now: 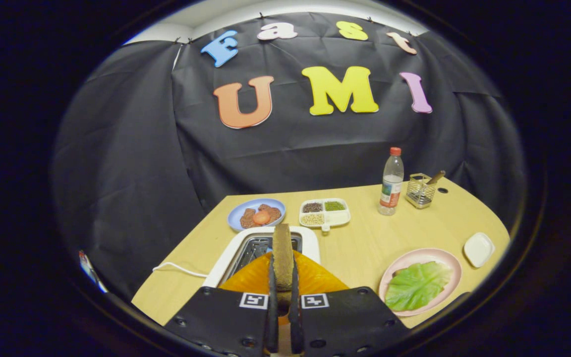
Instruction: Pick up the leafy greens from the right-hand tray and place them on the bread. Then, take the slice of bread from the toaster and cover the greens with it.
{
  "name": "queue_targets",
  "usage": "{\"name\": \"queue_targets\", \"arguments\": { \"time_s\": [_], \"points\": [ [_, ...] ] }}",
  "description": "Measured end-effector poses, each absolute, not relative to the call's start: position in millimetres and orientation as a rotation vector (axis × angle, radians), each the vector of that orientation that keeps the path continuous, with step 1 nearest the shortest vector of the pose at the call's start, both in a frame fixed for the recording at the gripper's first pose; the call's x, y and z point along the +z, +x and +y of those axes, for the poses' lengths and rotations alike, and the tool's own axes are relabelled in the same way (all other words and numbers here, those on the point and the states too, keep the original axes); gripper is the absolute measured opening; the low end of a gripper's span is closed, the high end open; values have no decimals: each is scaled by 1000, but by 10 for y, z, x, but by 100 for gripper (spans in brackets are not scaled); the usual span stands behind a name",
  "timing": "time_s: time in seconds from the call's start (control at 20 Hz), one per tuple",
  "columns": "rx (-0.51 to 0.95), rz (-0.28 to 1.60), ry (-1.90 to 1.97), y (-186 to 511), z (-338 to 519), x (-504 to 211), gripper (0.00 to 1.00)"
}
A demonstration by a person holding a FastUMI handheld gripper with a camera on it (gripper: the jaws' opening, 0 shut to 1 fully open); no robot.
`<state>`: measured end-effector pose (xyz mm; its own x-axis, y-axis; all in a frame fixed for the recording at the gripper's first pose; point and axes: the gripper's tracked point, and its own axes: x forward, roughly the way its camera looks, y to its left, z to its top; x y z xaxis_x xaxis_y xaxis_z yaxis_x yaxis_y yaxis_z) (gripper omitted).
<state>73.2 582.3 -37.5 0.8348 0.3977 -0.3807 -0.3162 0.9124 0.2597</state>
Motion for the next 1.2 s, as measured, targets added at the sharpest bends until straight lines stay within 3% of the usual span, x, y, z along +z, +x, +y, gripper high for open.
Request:
{"name": "queue_targets", "arguments": {
  "time_s": [0.7, 1.2],
  "points": [
    [456, 296, 352, 622, 5107, 551, 9],
    [266, 291, 333, 842, 3953, -63, 9]
  ]
}}
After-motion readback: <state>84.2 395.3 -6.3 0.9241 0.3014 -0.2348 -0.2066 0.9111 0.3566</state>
